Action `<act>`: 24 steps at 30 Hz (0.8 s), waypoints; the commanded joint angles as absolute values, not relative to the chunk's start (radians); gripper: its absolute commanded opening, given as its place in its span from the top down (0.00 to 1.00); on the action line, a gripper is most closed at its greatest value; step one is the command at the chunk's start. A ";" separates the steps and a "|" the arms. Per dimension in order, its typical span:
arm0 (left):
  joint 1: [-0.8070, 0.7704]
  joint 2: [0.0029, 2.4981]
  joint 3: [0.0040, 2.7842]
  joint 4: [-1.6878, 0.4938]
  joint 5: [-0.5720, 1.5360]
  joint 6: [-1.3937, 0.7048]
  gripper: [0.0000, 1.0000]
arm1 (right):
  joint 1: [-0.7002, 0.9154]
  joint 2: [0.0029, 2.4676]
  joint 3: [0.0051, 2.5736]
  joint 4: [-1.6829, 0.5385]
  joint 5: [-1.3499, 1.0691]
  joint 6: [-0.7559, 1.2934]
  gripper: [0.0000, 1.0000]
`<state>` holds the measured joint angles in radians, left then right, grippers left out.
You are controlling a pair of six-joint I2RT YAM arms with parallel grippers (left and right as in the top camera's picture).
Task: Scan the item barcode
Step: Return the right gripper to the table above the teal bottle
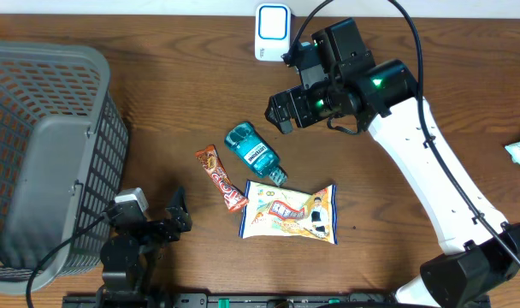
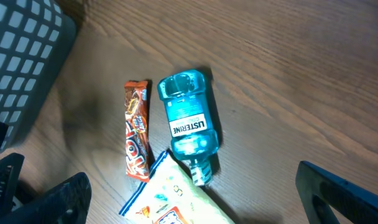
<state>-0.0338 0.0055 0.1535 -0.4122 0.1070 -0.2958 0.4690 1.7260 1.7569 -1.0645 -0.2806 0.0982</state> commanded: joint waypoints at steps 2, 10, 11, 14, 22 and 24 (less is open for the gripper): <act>-0.030 0.004 0.148 -0.412 0.117 -0.305 0.02 | 0.479 1.728 1.745 -1.067 -0.244 0.089 0.01; -0.030 0.004 0.148 -0.412 0.117 -0.305 0.02 | 0.480 1.730 1.619 -1.018 -0.241 0.088 0.01; -0.030 0.004 0.148 -0.412 0.117 -0.305 0.02 | 0.480 1.730 1.594 -0.998 -0.242 0.089 0.01; -0.030 0.004 0.148 -0.412 0.117 -0.305 0.02 | 0.479 1.731 1.496 -0.909 -0.241 0.088 0.01; -0.030 0.004 0.148 -0.412 0.117 -0.305 0.02 | 0.480 1.736 1.319 -0.775 -0.241 0.088 0.01; -0.030 0.004 0.148 -0.412 0.117 -0.305 0.02 | 0.479 1.736 1.317 -0.769 -0.241 0.088 0.01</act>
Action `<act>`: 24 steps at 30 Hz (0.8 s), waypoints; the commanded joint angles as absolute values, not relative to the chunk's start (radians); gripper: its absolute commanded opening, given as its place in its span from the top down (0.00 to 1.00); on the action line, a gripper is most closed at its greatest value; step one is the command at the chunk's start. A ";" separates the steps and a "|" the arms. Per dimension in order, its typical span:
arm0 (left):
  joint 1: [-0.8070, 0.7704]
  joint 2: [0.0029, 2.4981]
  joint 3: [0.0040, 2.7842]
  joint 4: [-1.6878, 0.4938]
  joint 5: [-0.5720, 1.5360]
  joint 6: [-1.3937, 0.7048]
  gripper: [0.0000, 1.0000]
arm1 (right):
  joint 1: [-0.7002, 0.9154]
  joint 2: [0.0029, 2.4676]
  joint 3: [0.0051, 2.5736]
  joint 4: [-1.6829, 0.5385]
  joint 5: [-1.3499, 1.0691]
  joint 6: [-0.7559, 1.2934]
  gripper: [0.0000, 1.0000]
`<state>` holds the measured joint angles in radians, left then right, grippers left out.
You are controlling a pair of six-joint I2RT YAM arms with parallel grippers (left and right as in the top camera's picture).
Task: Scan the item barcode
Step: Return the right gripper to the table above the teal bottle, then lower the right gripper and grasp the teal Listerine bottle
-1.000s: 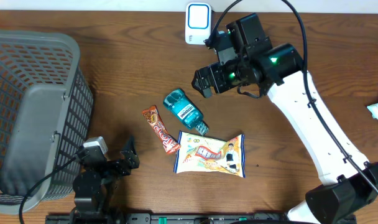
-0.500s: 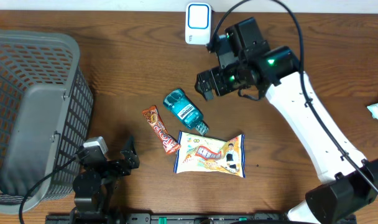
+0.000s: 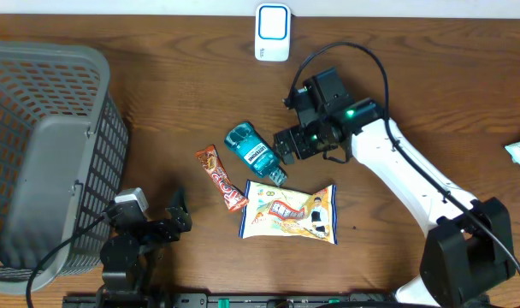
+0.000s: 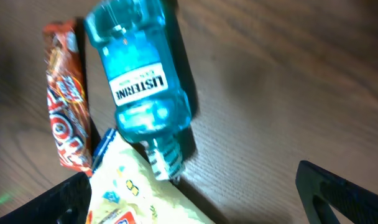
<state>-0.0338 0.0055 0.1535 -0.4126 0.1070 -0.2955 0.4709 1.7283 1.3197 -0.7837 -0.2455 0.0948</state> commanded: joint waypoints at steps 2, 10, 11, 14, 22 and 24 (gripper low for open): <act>-0.030 0.004 0.148 -0.412 0.117 -0.305 0.02 | 0.480 1.736 1.317 -0.760 -0.241 0.088 0.01; -0.030 0.004 0.148 -0.412 0.117 -0.305 0.02 | 0.480 1.736 1.317 -0.748 -0.241 0.088 0.01; -0.030 0.004 0.148 -0.412 0.117 -0.305 0.02 | 0.480 1.736 1.317 -0.748 -0.241 0.088 0.01; -0.030 0.004 0.148 -0.412 0.117 -0.305 0.02 | 0.480 1.735 1.317 -0.738 -0.241 0.078 0.01; -0.030 0.004 0.148 -0.412 0.117 -0.305 0.02 | 0.481 1.735 1.322 -0.694 -0.245 0.055 0.01; -0.030 0.004 0.148 -0.412 0.117 -0.305 0.02 | 0.481 1.735 1.322 -0.694 -0.245 0.055 0.01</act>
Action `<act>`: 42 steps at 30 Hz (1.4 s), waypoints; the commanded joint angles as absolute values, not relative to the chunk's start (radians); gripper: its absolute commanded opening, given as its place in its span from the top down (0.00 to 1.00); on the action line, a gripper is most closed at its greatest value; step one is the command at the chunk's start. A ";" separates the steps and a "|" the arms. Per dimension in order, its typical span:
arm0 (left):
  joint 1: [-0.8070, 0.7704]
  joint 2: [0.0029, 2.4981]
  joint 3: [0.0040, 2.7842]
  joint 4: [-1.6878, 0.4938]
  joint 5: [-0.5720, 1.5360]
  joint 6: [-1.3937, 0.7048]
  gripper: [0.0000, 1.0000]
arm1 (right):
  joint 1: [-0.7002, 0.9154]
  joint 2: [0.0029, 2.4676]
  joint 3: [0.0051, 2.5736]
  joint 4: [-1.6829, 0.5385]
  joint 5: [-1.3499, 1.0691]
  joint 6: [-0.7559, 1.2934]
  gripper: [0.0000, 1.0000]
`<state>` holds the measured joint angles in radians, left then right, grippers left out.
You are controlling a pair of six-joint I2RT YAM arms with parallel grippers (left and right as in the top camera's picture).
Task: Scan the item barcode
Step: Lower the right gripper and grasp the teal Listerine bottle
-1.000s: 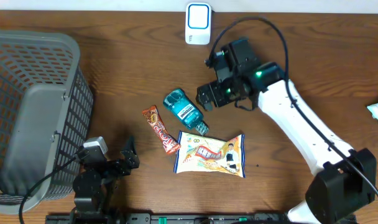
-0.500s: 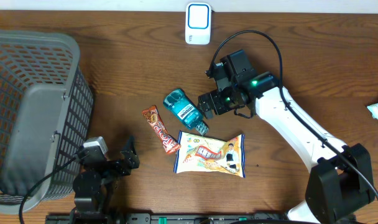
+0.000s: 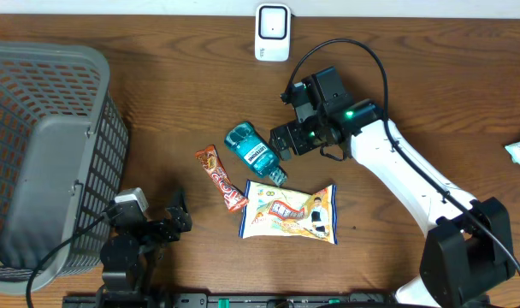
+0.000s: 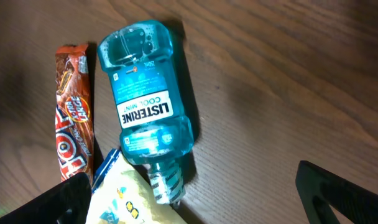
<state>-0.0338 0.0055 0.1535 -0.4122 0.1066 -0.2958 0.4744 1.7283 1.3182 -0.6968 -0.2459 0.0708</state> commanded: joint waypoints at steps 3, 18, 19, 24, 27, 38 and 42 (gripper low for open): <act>-0.030 0.004 0.148 -0.412 0.117 -0.305 0.02 | 0.481 1.735 1.322 -0.696 -0.245 0.055 0.01; -0.030 0.004 0.148 -0.412 0.117 -0.305 0.02 | 0.487 1.733 1.322 -0.673 -0.246 0.055 0.01; -0.030 0.004 0.148 -0.412 0.117 -0.305 0.02 | 0.487 1.734 1.322 -0.676 -0.245 0.055 0.01; -0.030 0.004 0.148 -0.412 0.117 -0.305 0.02 | 0.496 1.734 1.322 -0.680 -0.245 0.055 0.01; -0.030 0.004 0.148 -0.412 0.117 -0.305 0.02 | 0.511 1.734 1.322 -0.680 -0.245 0.055 0.01; -0.030 0.004 0.148 -0.412 0.117 -0.305 0.02 | 0.607 1.758 1.320 -0.638 -0.237 -0.002 0.01; -0.030 0.004 0.148 -0.412 0.117 -0.305 0.02 | 0.652 1.794 1.320 -0.593 -0.194 -0.062 0.01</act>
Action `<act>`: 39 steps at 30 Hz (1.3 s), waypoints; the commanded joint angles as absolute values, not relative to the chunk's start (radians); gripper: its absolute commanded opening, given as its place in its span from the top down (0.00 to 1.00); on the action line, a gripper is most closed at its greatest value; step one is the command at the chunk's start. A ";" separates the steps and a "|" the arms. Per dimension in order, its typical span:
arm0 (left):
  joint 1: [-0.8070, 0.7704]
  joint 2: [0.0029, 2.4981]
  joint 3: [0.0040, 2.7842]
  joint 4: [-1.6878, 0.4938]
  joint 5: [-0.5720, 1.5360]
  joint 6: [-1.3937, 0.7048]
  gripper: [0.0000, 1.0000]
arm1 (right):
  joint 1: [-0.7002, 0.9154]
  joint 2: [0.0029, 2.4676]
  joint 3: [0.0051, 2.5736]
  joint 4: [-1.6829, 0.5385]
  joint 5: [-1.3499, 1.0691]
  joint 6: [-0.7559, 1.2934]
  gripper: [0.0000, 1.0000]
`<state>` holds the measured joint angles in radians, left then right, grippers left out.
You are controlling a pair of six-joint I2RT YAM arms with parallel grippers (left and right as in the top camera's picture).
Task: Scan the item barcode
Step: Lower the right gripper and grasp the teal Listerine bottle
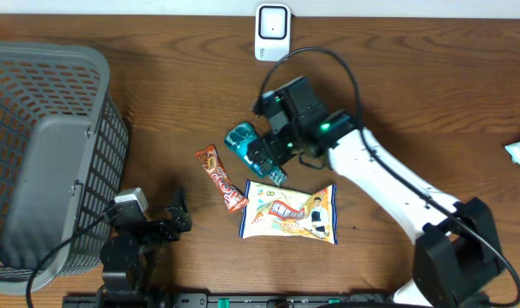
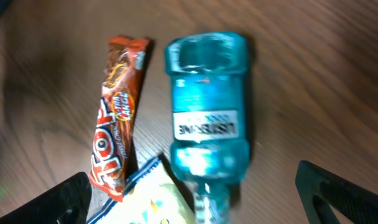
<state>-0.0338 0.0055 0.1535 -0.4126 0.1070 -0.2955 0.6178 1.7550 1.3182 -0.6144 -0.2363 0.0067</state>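
Note:
A teal Listerine bottle (image 2: 206, 130) lies flat on the wooden table, its cap towards the snack bag. In the overhead view its base end (image 1: 239, 136) shows beside my right wrist. My right gripper (image 2: 204, 205) hangs open just above it, one finger (image 2: 64, 199) on each side of the bottle's neck. The white barcode scanner (image 1: 272, 32) stands at the table's back edge. My left gripper (image 1: 180, 213) rests at the front left, its fingers apart and empty.
An orange-brown candy bar (image 2: 117, 140) lies left of the bottle. A cream snack bag (image 1: 290, 212) lies in front, its corner touching the bottle's neck. A grey mesh basket (image 1: 38, 154) fills the left side. A crumpled white item sits at the right edge.
My right gripper has moved left, from beside the bottle's right flank to over the bottle. The bottle now runs straight between the open fingers. The items have not moved.
My right gripper was open, high near the scanner at the back of the table. Then it was lower, just right of the bottle, and stayed close there. Now it is above the bottle, open. The left arm has stayed parked throughout.

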 commanded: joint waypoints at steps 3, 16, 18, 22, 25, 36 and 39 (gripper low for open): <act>-0.030 0.004 0.148 -0.412 0.117 -0.305 0.02 | 0.689 1.847 1.320 -0.531 -0.059 -0.062 0.01; -0.030 0.004 0.148 -0.412 0.117 -0.305 0.02 | 0.847 2.019 1.320 -0.332 0.300 -0.144 0.01; -0.030 0.004 0.148 -0.412 0.117 -0.305 0.02 | 0.852 2.040 1.320 -0.314 0.345 -0.144 0.01; -0.030 0.004 0.148 -0.412 0.117 -0.305 0.02 | 0.849 2.078 1.320 -0.305 0.355 -0.138 0.03; -0.030 0.004 0.148 -0.412 0.117 -0.305 0.02 | 0.843 2.084 1.320 -0.306 0.354 -0.132 0.06; -0.030 0.004 0.148 -0.412 0.117 -0.305 0.02 | 0.794 2.150 1.320 -0.354 0.281 -0.055 0.43; -0.030 0.004 0.148 -0.412 0.117 -0.305 0.02 | 0.780 2.143 1.328 -0.385 0.264 -0.026 0.48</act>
